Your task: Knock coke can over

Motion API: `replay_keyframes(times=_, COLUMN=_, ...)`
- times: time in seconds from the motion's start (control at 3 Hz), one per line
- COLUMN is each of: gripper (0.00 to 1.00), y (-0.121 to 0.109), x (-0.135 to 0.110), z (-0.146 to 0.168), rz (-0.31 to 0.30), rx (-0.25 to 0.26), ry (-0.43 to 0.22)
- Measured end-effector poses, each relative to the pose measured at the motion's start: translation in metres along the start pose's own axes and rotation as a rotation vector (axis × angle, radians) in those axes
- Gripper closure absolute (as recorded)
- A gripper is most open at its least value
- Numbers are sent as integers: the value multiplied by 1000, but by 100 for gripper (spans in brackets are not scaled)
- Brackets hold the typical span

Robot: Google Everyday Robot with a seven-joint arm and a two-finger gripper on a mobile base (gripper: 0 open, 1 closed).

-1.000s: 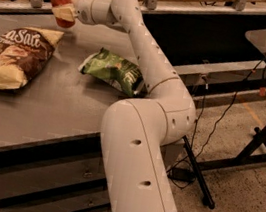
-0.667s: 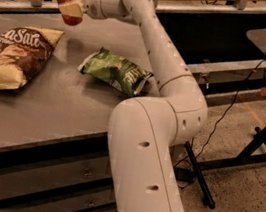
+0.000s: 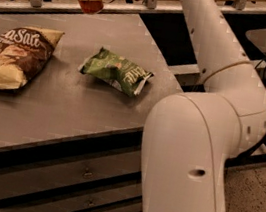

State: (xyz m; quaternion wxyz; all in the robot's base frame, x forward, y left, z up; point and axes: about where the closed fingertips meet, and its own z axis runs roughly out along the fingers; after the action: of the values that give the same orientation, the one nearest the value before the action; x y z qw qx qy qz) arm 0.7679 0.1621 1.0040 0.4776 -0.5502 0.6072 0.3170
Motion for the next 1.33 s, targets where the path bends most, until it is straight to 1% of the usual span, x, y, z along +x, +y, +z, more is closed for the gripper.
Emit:
replay_keyframes(times=0.33, gripper=100, y=38, x=-12, z=-35, rz=-75, rx=-41, ry=113)
replay_keyframes(times=0.67, gripper=100, y=84, x=-18, z=-51, rz=-232, rx=-111, ry=278)
replay_keyframes(times=1.0, gripper=100, y=116, x=-12, z=-53, rz=-441, rx=-190, ry=443)
replay_keyframes(times=1.33, gripper=100, y=140, x=-7, z=-52, rz=-593, rx=-284, ry=563)
